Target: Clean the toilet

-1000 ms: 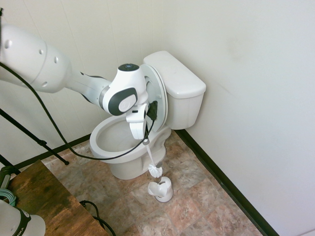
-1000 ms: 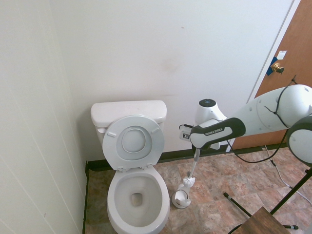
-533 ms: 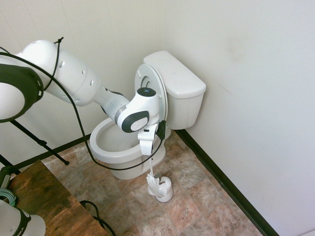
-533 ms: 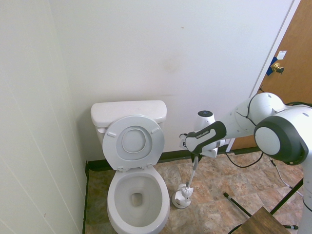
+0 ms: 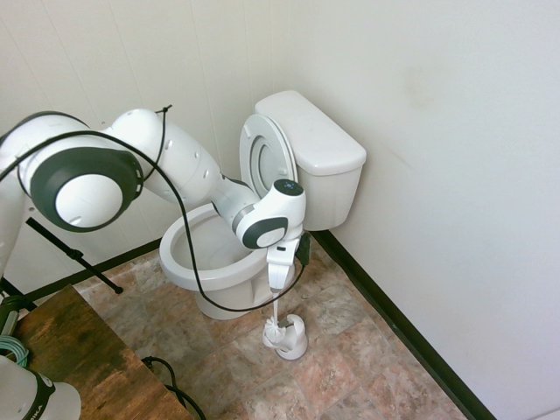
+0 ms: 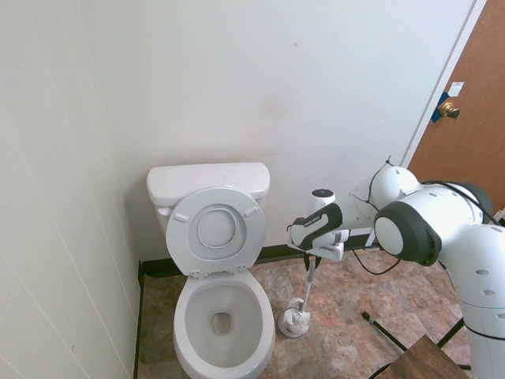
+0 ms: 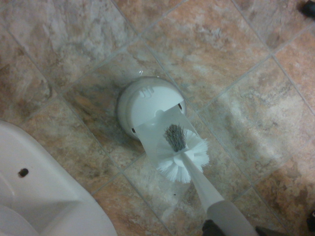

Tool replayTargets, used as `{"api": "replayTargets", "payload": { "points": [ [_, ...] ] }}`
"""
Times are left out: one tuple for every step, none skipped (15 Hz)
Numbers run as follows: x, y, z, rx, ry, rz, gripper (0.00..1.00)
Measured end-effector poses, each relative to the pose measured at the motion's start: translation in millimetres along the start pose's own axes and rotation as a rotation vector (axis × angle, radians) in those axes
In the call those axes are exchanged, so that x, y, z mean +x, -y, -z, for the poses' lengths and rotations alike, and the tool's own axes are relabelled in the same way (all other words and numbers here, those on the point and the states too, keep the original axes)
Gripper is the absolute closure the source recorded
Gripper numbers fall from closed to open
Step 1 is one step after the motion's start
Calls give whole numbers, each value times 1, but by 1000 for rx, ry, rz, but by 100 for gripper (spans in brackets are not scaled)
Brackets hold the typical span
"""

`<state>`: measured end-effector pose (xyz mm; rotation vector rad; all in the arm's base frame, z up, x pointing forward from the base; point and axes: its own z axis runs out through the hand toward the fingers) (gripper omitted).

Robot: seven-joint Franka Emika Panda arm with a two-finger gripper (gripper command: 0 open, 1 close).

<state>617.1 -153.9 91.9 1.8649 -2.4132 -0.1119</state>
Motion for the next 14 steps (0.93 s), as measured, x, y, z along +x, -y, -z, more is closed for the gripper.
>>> {"api": "replayTargets", "payload": {
  "points": [
    [3,8,-11,-12,5,-3,100],
    [6,15,-21,-21,10,-7,100],
    [10,22,-30,-32,16,-12,100],
    [12,29,-38,-38,24,-19,100],
    [15,37,-44,-44,30,-22,100],
    [19,44,-50,-51,37,-28,100],
    [24,51,-58,-60,46,-34,100],
    [29,56,-66,-69,52,-40,100],
    [33,62,-75,-78,59,-46,100],
    [37,67,-83,-87,64,-50,100],
    [38,73,-89,-94,68,-50,100],
    [38,78,-91,-97,71,-47,100],
    [37,83,-91,-103,75,-43,100],
    [37,87,-91,-109,78,-40,100]
  ]
}}
